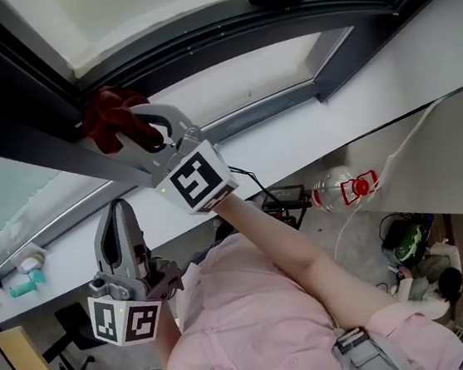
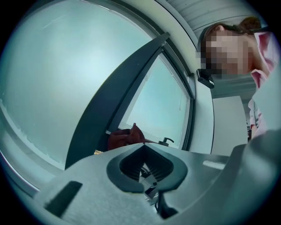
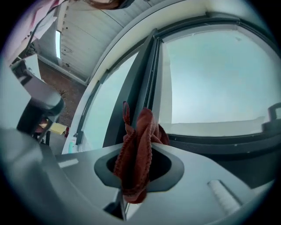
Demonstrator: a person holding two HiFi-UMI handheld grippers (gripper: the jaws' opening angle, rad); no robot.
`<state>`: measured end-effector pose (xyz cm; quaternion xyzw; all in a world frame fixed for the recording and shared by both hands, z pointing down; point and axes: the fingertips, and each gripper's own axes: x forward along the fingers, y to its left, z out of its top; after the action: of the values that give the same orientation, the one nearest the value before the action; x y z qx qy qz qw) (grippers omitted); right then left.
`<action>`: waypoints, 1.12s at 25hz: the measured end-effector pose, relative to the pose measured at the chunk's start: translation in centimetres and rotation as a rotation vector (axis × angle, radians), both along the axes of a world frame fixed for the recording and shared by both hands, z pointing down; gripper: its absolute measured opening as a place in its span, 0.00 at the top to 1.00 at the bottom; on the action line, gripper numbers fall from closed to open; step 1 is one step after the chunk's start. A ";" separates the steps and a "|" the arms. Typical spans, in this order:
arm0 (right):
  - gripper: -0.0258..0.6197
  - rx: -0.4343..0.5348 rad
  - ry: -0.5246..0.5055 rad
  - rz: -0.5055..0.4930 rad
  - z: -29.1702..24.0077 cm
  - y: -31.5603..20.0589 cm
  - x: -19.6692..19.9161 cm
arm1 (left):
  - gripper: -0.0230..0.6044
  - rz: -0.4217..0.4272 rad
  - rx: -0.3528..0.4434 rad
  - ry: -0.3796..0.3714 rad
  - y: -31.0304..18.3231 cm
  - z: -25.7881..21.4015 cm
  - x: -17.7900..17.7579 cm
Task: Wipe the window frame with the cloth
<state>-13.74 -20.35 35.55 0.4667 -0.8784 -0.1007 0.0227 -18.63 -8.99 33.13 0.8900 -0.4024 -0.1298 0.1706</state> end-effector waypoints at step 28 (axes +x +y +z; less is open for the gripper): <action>0.86 0.051 0.144 -0.015 1.5 -4.1 -0.9 | 0.97 -0.014 0.010 0.003 -2.1 -0.4 -0.2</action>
<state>-14.67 -24.42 37.00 0.4519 -0.8751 -0.1567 0.0731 -18.86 -11.06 32.77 0.8878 -0.4076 -0.1346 0.1657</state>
